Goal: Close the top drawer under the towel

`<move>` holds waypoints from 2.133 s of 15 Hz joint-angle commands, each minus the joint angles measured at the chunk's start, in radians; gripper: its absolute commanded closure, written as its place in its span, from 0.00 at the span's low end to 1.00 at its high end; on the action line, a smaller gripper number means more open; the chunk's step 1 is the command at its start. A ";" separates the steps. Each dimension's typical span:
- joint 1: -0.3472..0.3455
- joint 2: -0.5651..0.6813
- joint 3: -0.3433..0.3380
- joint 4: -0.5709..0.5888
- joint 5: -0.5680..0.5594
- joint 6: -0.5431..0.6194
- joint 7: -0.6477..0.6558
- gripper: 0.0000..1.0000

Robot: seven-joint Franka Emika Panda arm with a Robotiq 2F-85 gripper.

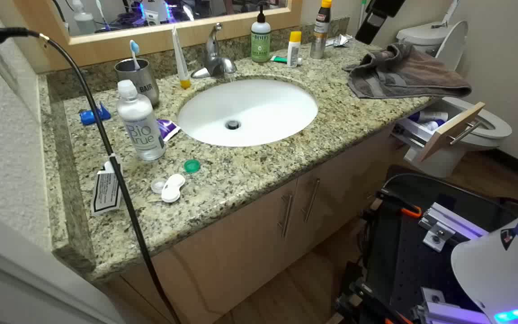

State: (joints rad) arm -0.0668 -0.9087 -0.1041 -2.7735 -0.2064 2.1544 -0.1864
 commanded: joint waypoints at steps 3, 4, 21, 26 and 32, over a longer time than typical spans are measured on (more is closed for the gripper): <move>-0.037 0.017 0.055 0.007 -0.034 0.017 0.076 0.00; -0.066 0.033 0.050 0.016 -0.031 0.003 0.125 0.00; -0.453 0.149 -0.192 0.000 -0.156 -0.116 0.270 0.00; -0.528 0.298 -0.201 0.032 -0.200 -0.073 0.435 0.00; -0.767 0.536 -0.328 0.023 -0.347 0.073 0.526 0.00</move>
State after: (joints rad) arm -0.7253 -0.5288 -0.4036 -2.7627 -0.5010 2.1332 0.2912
